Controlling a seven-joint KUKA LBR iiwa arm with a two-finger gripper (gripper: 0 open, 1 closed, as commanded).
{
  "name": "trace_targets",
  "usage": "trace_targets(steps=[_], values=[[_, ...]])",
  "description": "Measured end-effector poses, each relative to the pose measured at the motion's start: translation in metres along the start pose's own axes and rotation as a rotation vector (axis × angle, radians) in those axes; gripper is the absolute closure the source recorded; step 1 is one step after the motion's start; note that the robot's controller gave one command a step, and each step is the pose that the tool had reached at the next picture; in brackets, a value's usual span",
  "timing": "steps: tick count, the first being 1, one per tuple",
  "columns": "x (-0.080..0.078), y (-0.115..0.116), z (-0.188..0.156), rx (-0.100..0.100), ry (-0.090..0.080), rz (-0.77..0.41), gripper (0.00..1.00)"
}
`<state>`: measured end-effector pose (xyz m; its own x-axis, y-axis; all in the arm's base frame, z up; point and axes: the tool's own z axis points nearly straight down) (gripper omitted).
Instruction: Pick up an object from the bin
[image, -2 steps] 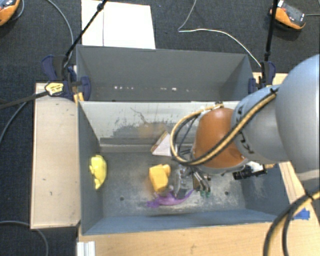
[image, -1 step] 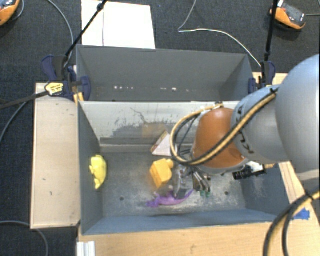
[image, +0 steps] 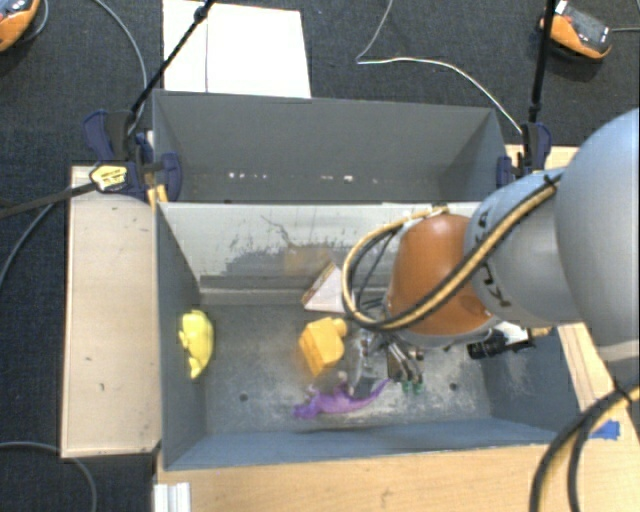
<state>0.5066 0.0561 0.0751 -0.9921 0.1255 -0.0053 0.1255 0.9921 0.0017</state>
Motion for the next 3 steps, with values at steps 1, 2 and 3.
trace_targets(steps=[1,2,3], values=[[0.000,0.000,-0.013,-0.001,0.000,0.000,1.00],[-0.001,0.000,-0.023,-0.002,-0.005,0.000,1.00],[-0.001,0.000,-0.027,-0.002,-0.005,-0.001,1.00]])
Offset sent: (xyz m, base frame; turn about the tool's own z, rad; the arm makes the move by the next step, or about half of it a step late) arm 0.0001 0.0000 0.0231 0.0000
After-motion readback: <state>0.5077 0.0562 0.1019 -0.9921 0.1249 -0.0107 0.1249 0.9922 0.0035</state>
